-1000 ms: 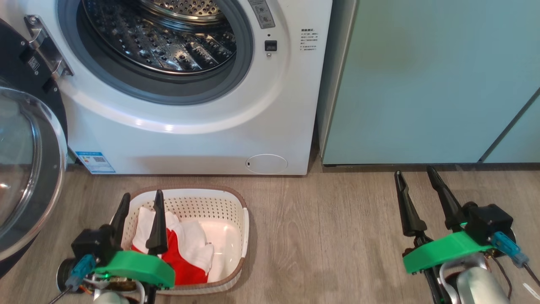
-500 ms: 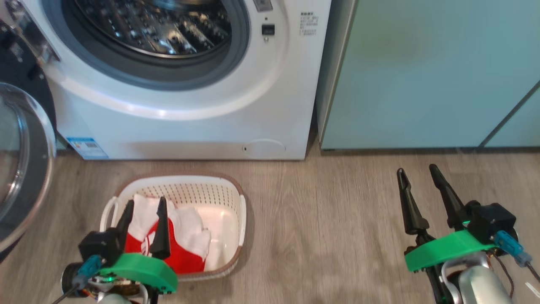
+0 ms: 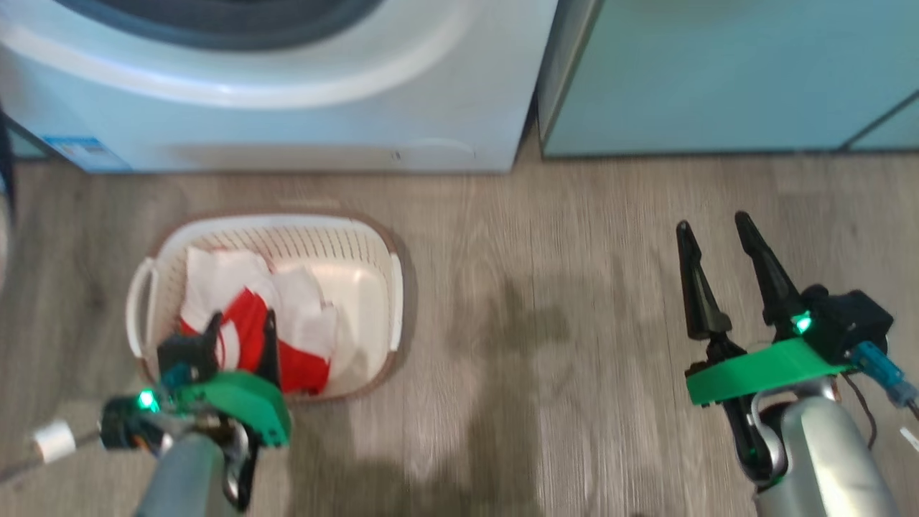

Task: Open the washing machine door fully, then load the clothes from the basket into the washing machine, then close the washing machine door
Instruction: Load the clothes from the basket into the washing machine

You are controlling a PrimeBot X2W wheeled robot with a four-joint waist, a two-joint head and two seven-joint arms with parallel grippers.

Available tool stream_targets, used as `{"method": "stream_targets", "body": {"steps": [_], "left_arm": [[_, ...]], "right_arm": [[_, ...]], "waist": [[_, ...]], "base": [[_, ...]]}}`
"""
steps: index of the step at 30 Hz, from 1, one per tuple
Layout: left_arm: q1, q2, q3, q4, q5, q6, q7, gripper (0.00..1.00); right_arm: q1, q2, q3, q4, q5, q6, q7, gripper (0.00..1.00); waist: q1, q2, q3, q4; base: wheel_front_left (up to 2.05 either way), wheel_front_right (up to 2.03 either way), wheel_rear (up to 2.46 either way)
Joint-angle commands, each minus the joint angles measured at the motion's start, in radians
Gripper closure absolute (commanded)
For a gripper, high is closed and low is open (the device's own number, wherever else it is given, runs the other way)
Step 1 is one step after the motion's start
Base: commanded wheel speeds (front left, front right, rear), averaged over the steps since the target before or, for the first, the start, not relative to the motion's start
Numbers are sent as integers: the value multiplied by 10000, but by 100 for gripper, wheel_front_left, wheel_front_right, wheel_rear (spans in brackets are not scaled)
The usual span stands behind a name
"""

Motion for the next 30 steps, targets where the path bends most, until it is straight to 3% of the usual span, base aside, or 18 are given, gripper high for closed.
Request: {"method": "stream_targets", "body": {"steps": [1, 4, 8, 17, 30], "left_arm": [[-648, 383, 325, 182, 231, -18, -51, 0], [-1283, 708, 173, 1256, 588, -82, -51, 0], [-2189, 1226, -119, 2835, 1146, 145, -51, 0], [-4030, 2231, -768, 5588, 1819, 13, -17, 0], [-5622, 3077, -1009, 6745, 1958, 378, 134, 0]], "right_arm": [[-279, -10, 278, -344, -65, 0, -93, 0], [-467, -10, 333, -400, -18, 0, -93, 0], [-708, -10, 435, -481, 76, 0, -93, 0], [-1044, -10, 485, -701, 357, 0, -93, 0], [-1328, -10, 643, -964, 589, 0, -93, 0]], "waist": [[0, 0, 970, -271], [0, 0, 1560, -474], [0, 0, 2275, -818], [0, 0, 3748, -1491], [0, 0, 5122, -1870]], "base": [[0, 0, 0], [0, 0, 0], [0, 0, 0], [0, 0, 0], [0, 0, 0]]}}
